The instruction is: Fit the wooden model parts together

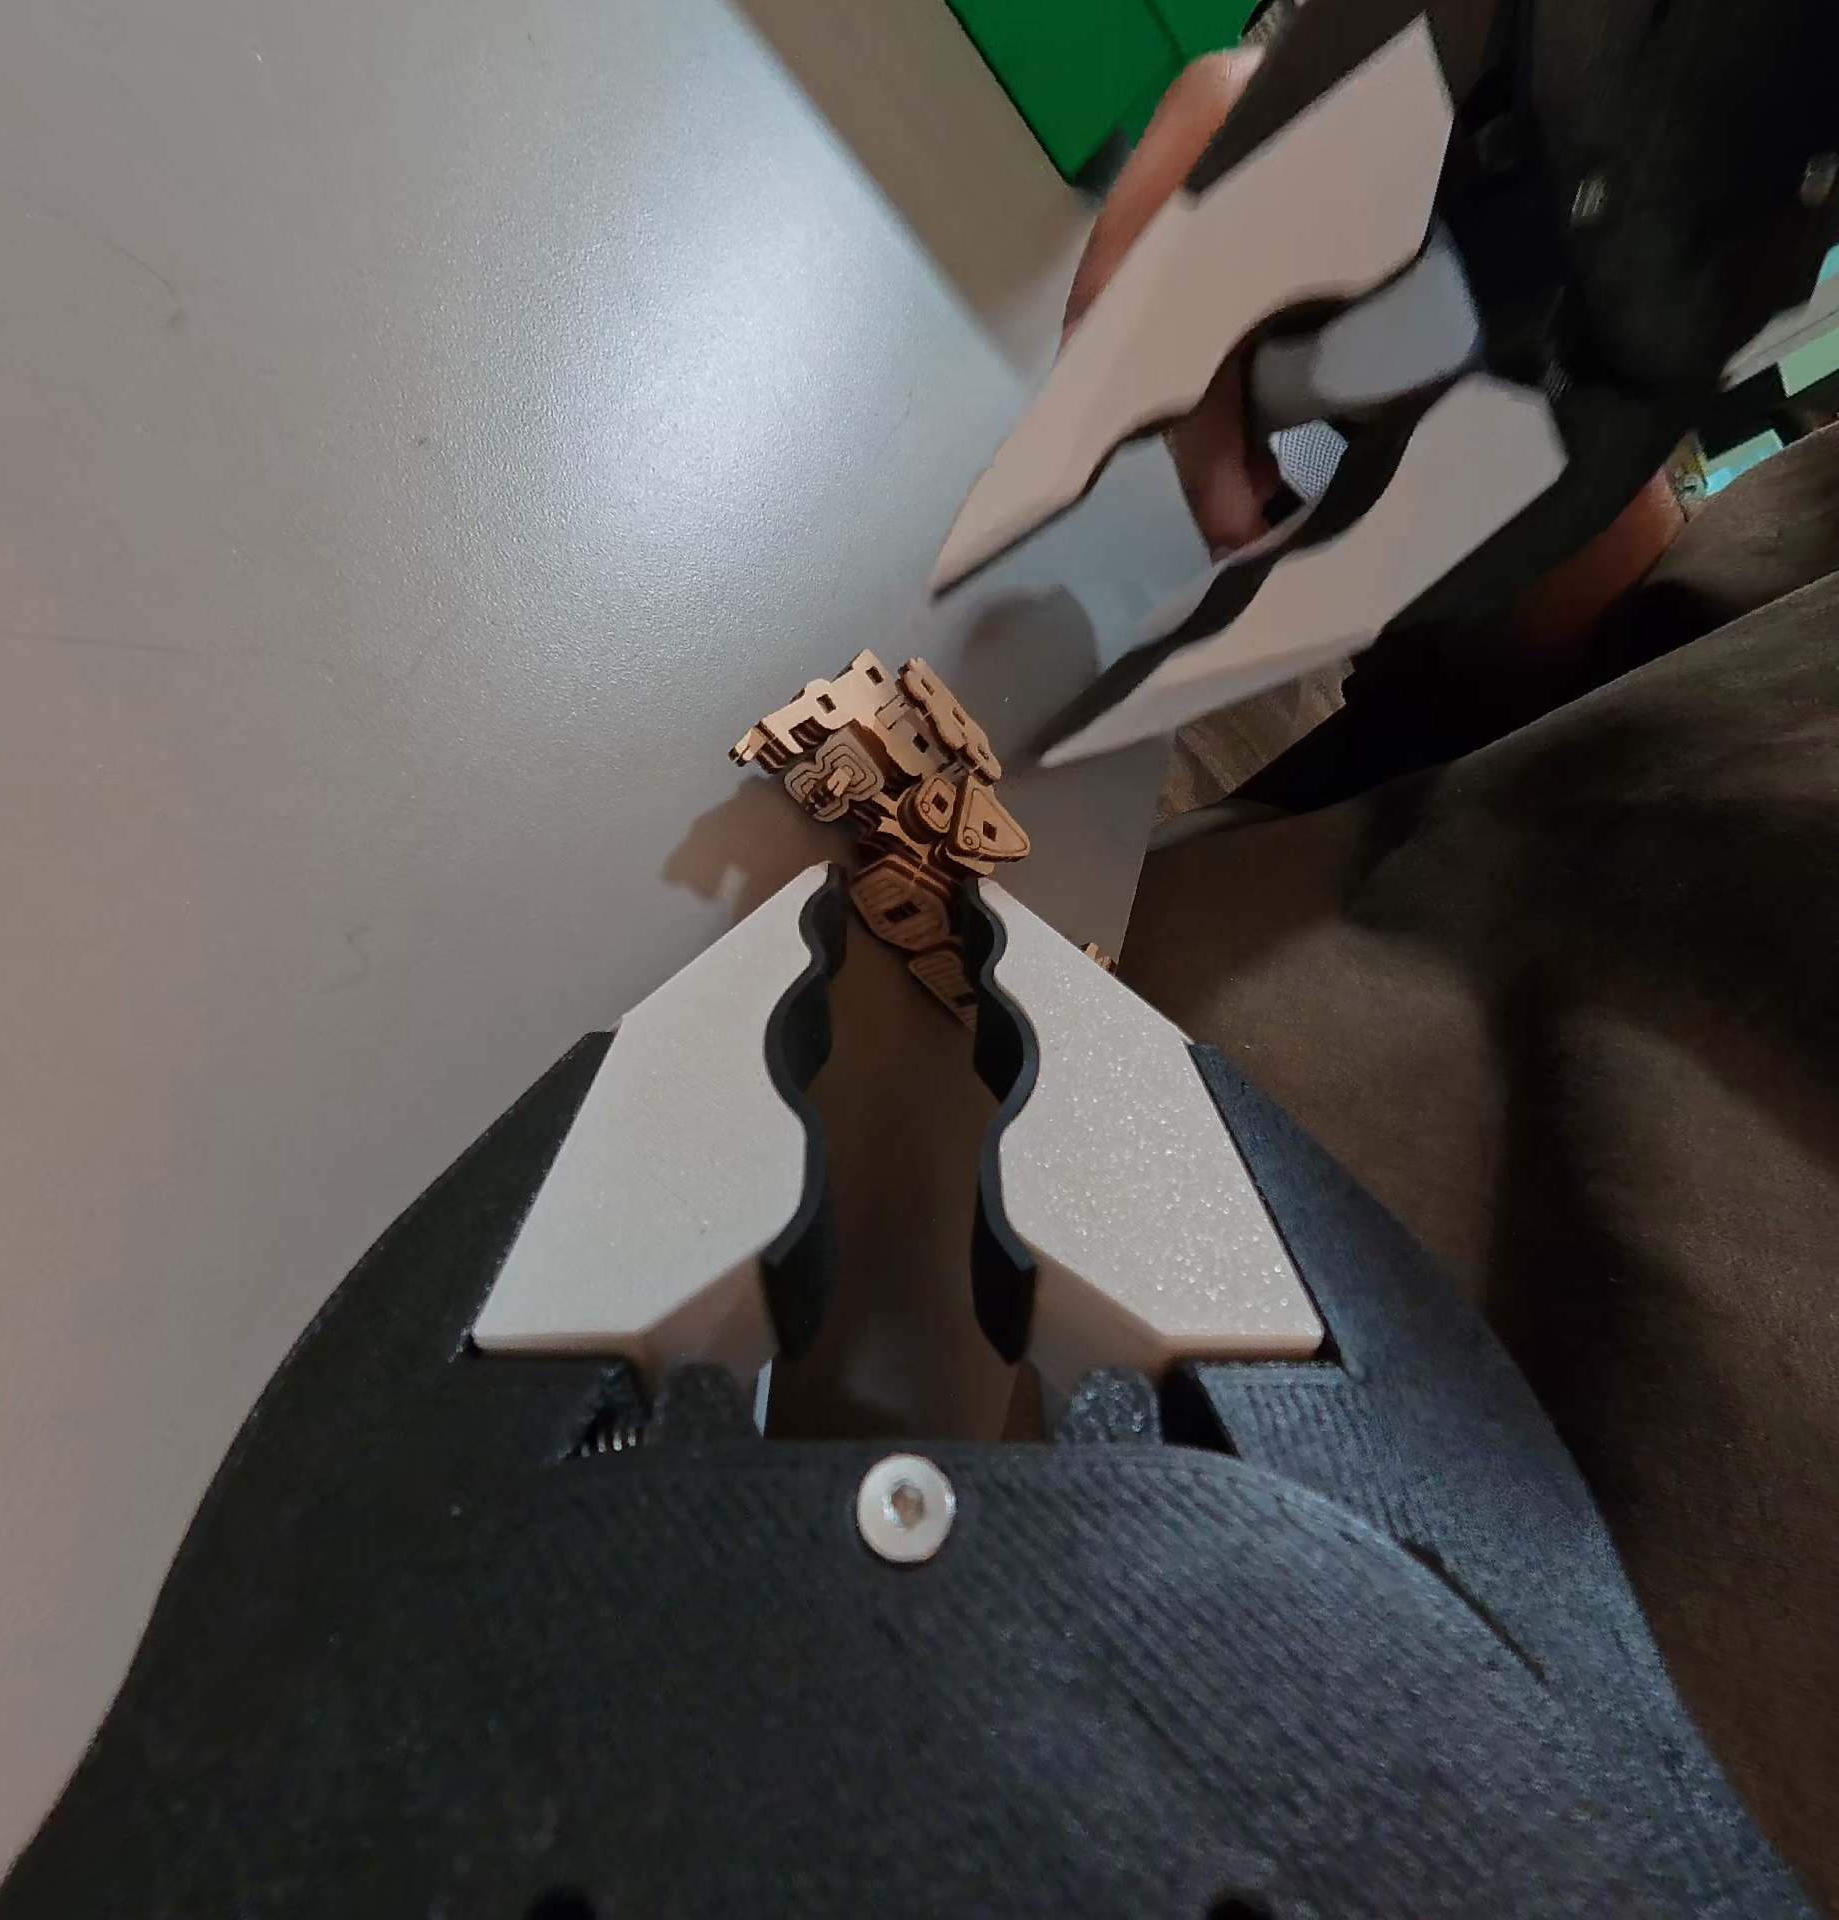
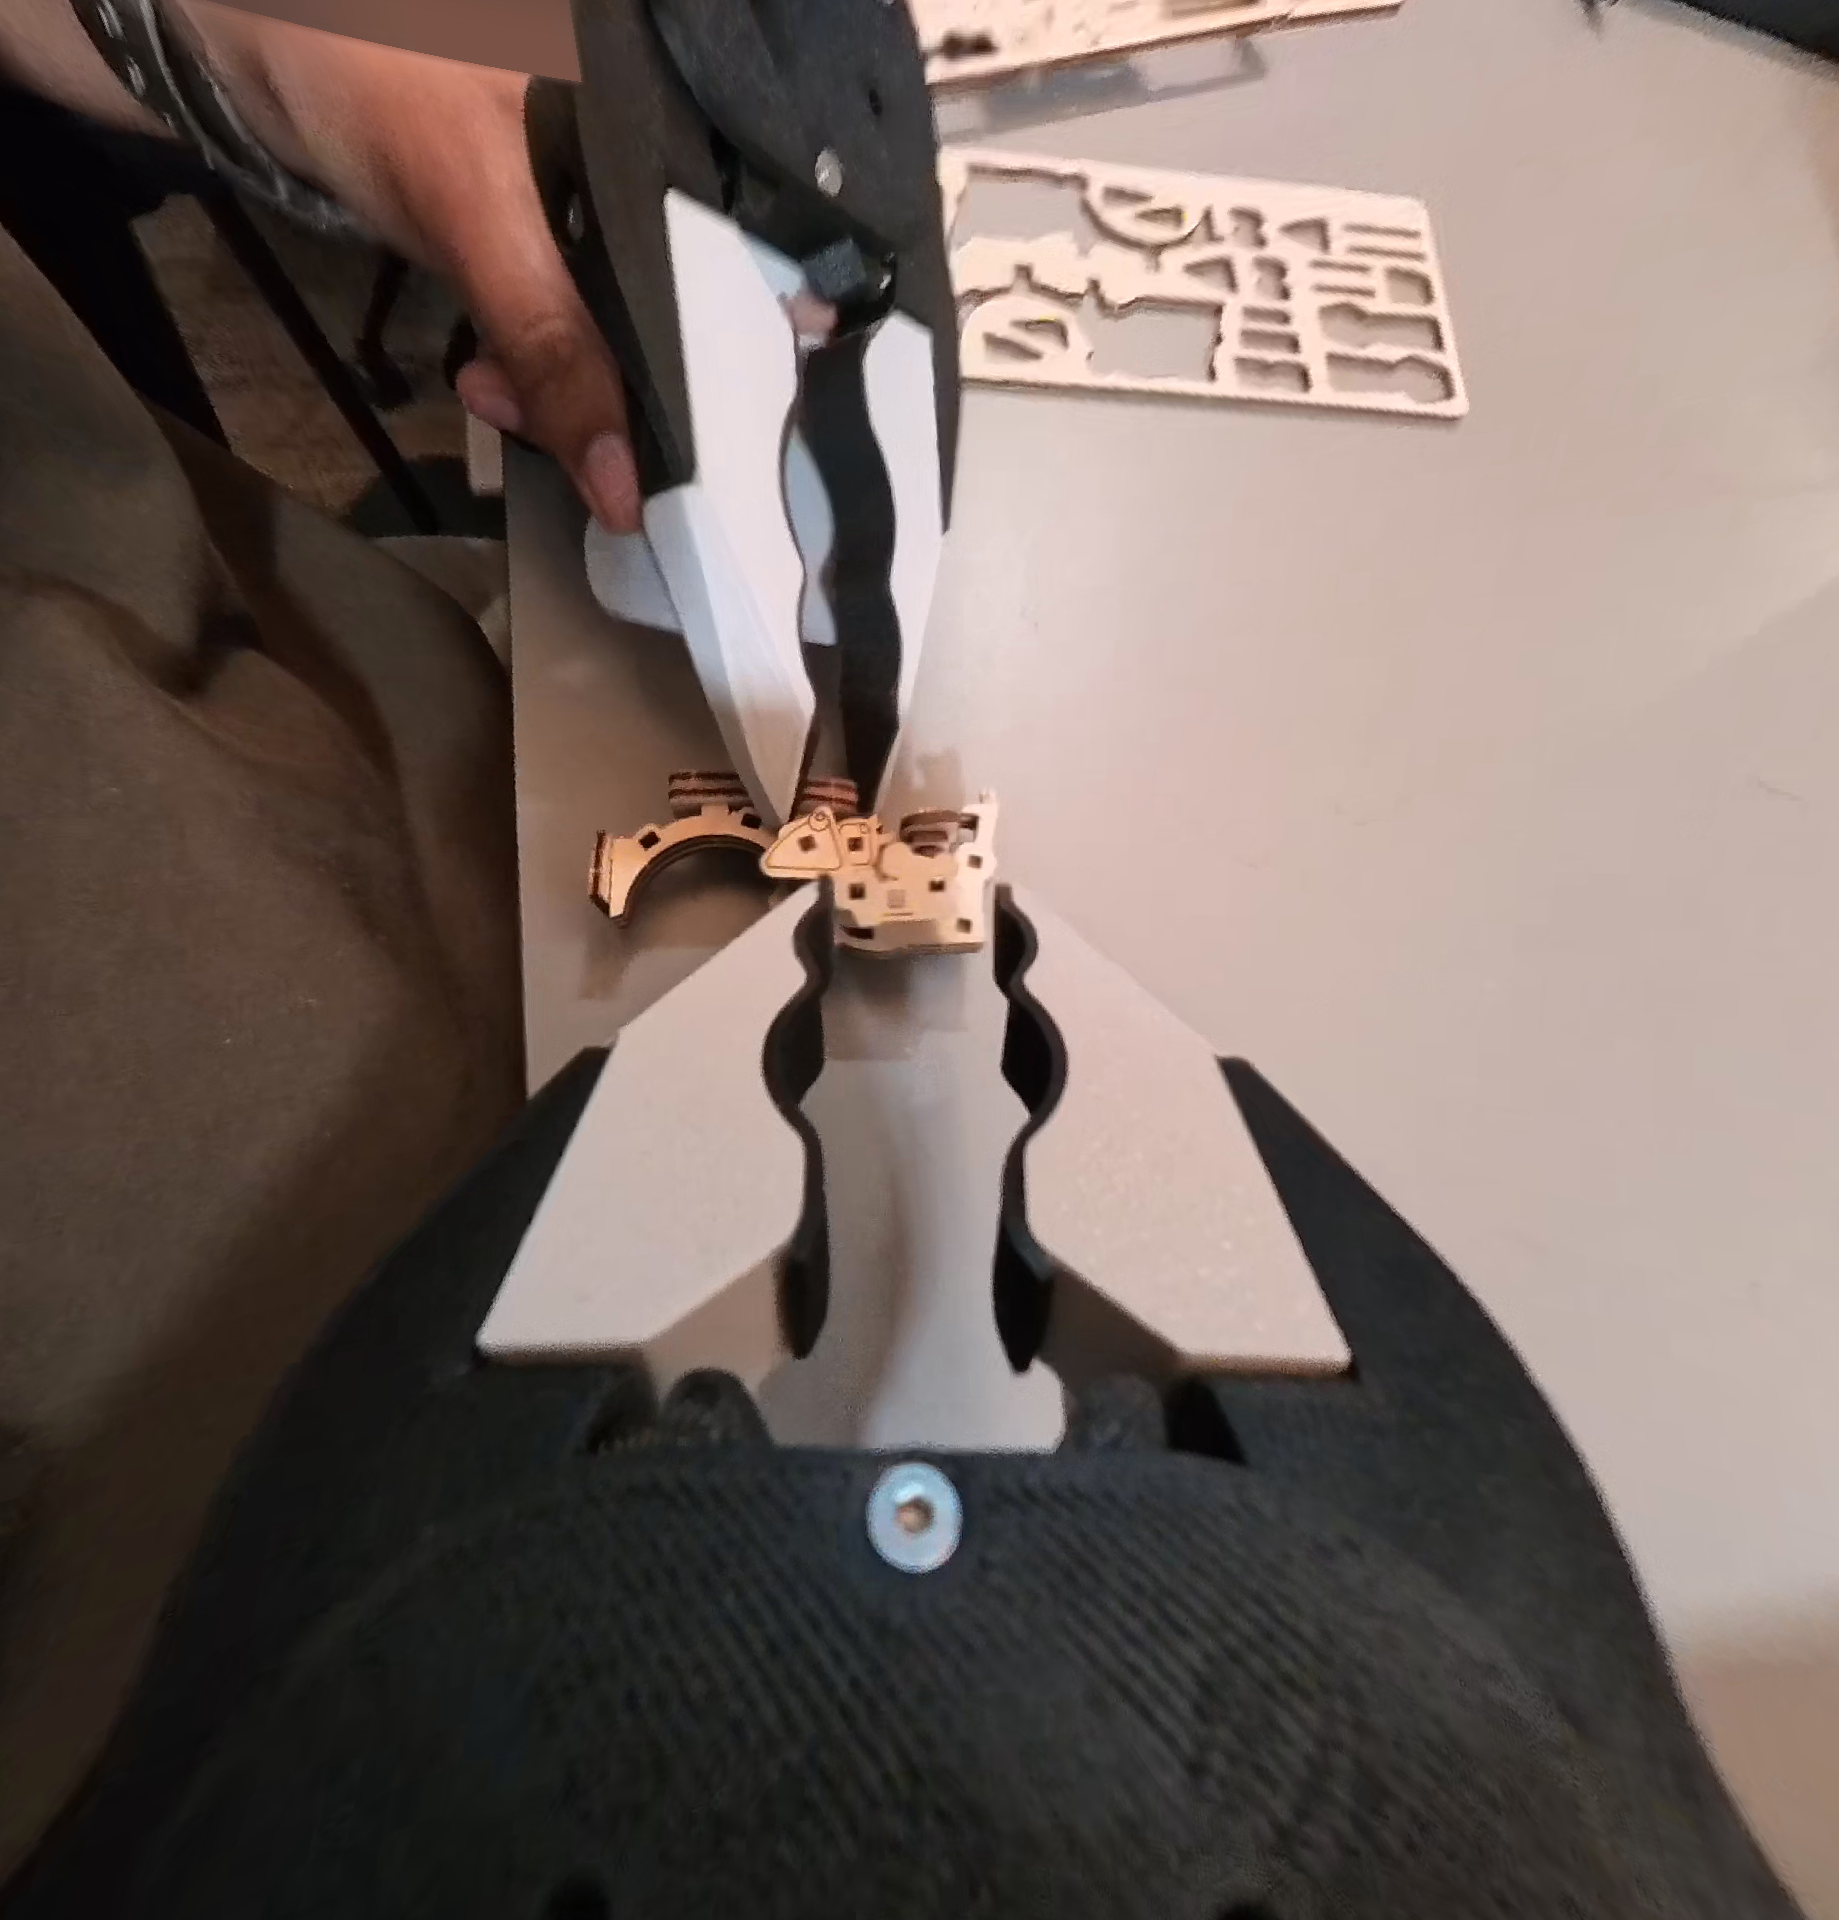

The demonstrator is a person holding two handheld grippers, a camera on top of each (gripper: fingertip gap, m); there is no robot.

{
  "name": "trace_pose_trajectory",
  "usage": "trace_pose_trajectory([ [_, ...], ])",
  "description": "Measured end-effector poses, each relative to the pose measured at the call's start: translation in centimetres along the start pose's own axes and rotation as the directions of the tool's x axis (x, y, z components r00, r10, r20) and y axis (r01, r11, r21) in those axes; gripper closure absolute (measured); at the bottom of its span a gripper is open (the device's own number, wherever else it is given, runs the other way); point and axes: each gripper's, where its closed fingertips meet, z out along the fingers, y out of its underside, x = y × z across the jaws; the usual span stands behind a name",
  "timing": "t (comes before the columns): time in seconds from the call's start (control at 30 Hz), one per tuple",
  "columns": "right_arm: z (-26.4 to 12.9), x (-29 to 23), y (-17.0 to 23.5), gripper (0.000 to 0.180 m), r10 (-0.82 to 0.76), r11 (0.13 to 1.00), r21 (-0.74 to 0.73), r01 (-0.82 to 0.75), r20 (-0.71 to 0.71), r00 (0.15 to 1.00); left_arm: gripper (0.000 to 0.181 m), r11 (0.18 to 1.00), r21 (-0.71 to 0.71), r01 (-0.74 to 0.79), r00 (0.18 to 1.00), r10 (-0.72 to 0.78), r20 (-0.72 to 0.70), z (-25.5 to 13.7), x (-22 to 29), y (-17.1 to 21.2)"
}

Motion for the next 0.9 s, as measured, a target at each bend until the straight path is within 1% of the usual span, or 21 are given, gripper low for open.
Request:
trace_pose_trajectory([
  [0.13, -1.9, 1.4, -1.3, 0.148, 0.141, 0.980, 0.140, -0.144, 0.031, 0.990, 0.161, 1.000, 0.001, 0.002, 1.000, -0.002, -0.001, 0.0, 0.0, 0.0],
  [0.2, -1.8, 1.6, -1.4, 0.149, 0.161, 0.972, 0.168, -0.163, 0.026, 0.987, 0.161, 1.000, 0.001, 0.006, 1.000, -0.006, -0.003, 0.0, 0.0, 0.0],
  [0.33, -0.1, 0.7, -0.3, 0.152, 0.042, 0.995, 0.087, -0.038, -0.043, 0.998, 0.161, 1.000, 0.002, 0.011, 1.000, -0.011, -0.007, 0.0, 0.0, 0.0],
  [0.4, 0.5, 0.3, -0.1, 0.153, 0.012, 0.997, 0.070, -0.009, -0.046, 0.999, 0.161, 1.000, 0.002, 0.011, 1.000, -0.011, -0.007, 0.0, 0.0, 0.0],
  [0.57, 0.7, 0.7, -0.5, 0.155, 0.050, 0.995, 0.091, -0.046, -0.051, 0.997, 0.161, 1.000, 0.002, 0.008, 1.000, -0.008, -0.006, 0.0, 0.0, 0.0],
  [0.63, 0.9, 0.8, -0.2, 0.154, 0.063, 0.995, 0.074, -0.060, -0.045, 0.997, 0.161, 1.000, 0.002, 0.007, 1.000, -0.007, -0.007, 0.0, 0.0, 0.0],
  [0.9, 0.6, 0.7, -0.5, 0.154, 0.074, 0.993, 0.094, -0.070, -0.037, 0.997, 0.161, 1.000, 0.001, 0.008, 1.000, -0.008, -0.008, 0.0, 0.1, 0.0],
])
